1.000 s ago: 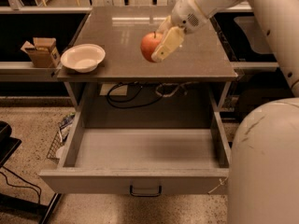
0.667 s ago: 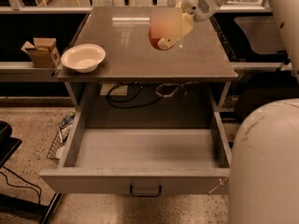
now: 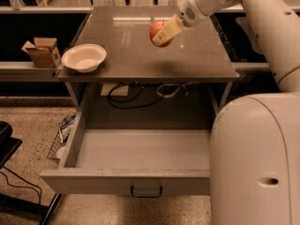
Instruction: Pick apple from top drawer and place on counter
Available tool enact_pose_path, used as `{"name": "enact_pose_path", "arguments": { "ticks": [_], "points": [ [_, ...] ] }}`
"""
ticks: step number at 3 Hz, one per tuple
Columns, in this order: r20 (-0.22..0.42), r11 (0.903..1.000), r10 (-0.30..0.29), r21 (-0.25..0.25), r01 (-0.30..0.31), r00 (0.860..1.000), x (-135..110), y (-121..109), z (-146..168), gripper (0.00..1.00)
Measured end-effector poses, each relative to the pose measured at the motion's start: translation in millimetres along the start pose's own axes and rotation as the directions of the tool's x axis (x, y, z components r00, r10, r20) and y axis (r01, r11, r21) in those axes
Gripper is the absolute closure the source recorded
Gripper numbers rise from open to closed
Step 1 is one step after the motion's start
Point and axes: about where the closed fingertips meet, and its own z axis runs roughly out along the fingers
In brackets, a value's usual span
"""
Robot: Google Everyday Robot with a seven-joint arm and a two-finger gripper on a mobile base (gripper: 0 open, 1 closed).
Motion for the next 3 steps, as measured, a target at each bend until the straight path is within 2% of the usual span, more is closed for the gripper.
{"name": "enact_pose_path", "arguments": {
  "ticks": [1,2,3],
  "points": [
    [-0.005,0.9894,0.105,0.102,-0.104,0.994,10,-38,40,1.0],
    [0.02,0.9731,0.149,0.174,-0.151,0.989,21,-68,75,1.0],
    [0.043,0.9637,0.15,0.217,-0.156,0.988,28,-85,102,0.97]
  ]
}}
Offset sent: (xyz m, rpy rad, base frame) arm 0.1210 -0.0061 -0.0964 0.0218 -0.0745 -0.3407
